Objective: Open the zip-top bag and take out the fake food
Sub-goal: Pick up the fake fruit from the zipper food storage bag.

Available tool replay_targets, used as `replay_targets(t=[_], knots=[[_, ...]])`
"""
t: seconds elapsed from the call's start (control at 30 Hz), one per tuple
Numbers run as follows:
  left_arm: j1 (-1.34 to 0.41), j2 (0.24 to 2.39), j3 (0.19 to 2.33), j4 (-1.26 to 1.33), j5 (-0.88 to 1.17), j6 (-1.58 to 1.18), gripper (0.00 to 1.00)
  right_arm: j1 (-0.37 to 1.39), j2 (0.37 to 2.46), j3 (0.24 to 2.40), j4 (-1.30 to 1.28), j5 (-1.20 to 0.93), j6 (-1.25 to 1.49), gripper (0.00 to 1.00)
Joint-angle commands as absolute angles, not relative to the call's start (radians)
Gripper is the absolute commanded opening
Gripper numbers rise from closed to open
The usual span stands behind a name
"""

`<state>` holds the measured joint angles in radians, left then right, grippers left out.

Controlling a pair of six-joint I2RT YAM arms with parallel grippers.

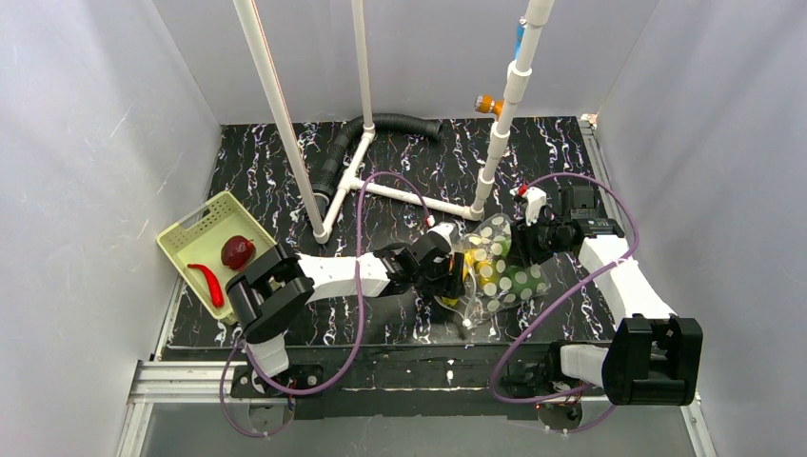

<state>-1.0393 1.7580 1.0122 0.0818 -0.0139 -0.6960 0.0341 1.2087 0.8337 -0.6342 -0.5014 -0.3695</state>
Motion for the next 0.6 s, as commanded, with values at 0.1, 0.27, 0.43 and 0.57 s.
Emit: replay_targets(t=[0.1,0.27,0.43,0.57], knots=[[-1.026,1.68,1.031,0.006,0.029,-0.633,0.03,0.04,1.177,0.847,-0.648,-0.544,-0.386,0.51],[-1.025,1.648,1.044,-0.042,0.015,-0.606,0.02,0.04,1.174,0.847,-0.65,-0.558,-0.391,0.51],[-1.021,1.634,1.065,-0.056,0.02,-0.606,0.02,0.047,1.166,0.845,-0.66,-0.587,-0.404,0.51],[-0.999,1.642,1.078,-0.044,0.062,-0.652,0.01,0.058,1.15,0.843,-0.683,-0.636,-0.435,0.51]])
